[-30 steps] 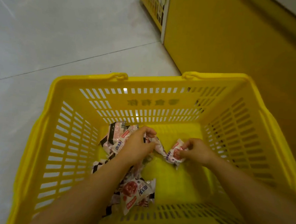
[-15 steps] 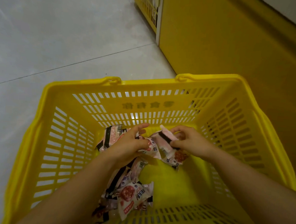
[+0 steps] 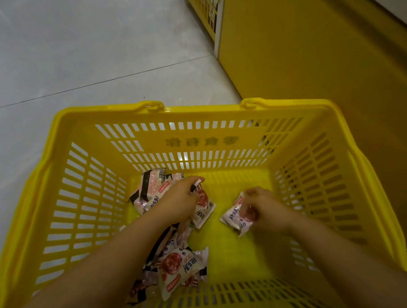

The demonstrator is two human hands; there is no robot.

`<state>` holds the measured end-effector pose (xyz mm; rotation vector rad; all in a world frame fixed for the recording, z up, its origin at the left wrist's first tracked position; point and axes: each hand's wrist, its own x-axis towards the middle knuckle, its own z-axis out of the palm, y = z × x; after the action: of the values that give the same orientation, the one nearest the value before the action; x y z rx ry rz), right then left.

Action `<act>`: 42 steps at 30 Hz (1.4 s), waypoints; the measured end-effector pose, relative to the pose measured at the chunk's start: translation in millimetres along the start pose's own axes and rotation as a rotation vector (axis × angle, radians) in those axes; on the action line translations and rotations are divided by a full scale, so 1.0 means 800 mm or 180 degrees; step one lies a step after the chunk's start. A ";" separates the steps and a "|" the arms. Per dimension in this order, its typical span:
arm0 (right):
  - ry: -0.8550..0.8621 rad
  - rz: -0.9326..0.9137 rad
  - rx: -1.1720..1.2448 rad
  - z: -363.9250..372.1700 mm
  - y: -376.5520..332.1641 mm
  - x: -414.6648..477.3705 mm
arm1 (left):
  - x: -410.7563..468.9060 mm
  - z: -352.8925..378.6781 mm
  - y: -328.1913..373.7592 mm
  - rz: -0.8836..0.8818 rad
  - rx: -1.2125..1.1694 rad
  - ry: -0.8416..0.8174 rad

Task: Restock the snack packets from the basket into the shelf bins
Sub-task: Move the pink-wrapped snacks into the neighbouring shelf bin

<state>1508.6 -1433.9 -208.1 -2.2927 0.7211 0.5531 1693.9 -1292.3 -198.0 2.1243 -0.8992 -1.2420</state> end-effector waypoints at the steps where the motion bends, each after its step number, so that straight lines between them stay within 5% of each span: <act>1: -0.0202 0.0056 -0.0030 0.007 0.005 -0.001 | -0.001 0.000 -0.001 -0.0052 0.0061 -0.0067; 7: 0.0021 0.0275 0.0449 0.007 0.006 0.003 | -0.011 -0.006 0.003 -0.0091 0.0025 -0.0619; 12: -0.0360 0.0297 -0.0125 0.009 0.005 0.009 | -0.011 -0.007 0.002 0.0072 0.0197 -0.0775; 17: -0.0430 0.0370 -0.0730 0.012 0.009 0.010 | -0.004 -0.004 0.001 0.0149 -0.0101 -0.0083; 25: 0.0449 -0.0228 -0.0311 -0.004 -0.015 0.007 | 0.023 0.018 0.026 0.0507 0.0499 0.0725; 31: 0.0530 -0.0637 -0.1155 0.009 -0.016 0.005 | 0.036 0.036 0.031 0.0575 0.0888 -0.0205; 36: 0.0396 -0.0842 -0.1369 0.022 -0.021 0.018 | 0.013 -0.013 0.016 0.0464 0.0588 -0.0205; 42: 0.0526 -0.0801 -0.1434 0.033 -0.039 0.034 | -0.039 -0.065 -0.001 0.0152 0.1820 -0.1140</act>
<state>1543.6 -1405.0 -227.1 -2.8230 0.3978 0.4437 1729.0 -1262.9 -158.6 2.3071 -1.6109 -1.5020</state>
